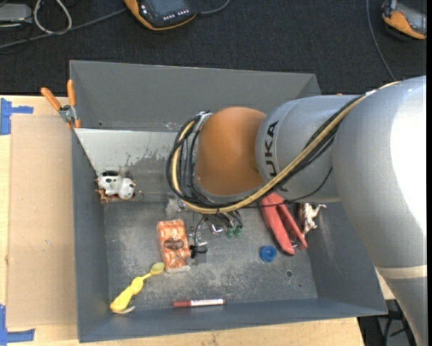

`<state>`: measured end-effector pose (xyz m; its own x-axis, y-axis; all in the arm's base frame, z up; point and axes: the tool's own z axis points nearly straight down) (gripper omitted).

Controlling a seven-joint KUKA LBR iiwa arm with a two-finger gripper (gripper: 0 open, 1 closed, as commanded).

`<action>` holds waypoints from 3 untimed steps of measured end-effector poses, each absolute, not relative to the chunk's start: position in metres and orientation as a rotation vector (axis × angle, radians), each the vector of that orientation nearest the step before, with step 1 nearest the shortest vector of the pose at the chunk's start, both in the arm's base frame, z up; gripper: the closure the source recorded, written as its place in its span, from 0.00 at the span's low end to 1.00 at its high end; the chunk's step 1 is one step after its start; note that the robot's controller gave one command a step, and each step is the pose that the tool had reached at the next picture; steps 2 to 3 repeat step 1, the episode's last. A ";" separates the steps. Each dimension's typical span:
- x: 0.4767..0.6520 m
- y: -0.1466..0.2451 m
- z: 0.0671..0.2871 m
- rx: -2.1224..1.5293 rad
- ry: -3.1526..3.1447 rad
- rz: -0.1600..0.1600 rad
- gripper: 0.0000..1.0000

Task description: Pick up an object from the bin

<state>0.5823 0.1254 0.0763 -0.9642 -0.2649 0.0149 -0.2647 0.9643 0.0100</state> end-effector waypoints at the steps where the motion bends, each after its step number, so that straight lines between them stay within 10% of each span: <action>1: 0.580 0.128 0.072 -0.085 -3.120 -0.008 1.00; 3: 0.580 0.128 0.072 -0.085 -3.120 -0.008 1.00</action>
Offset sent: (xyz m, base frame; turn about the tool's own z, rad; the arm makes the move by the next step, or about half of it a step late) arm 0.0000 0.0000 0.0000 0.0000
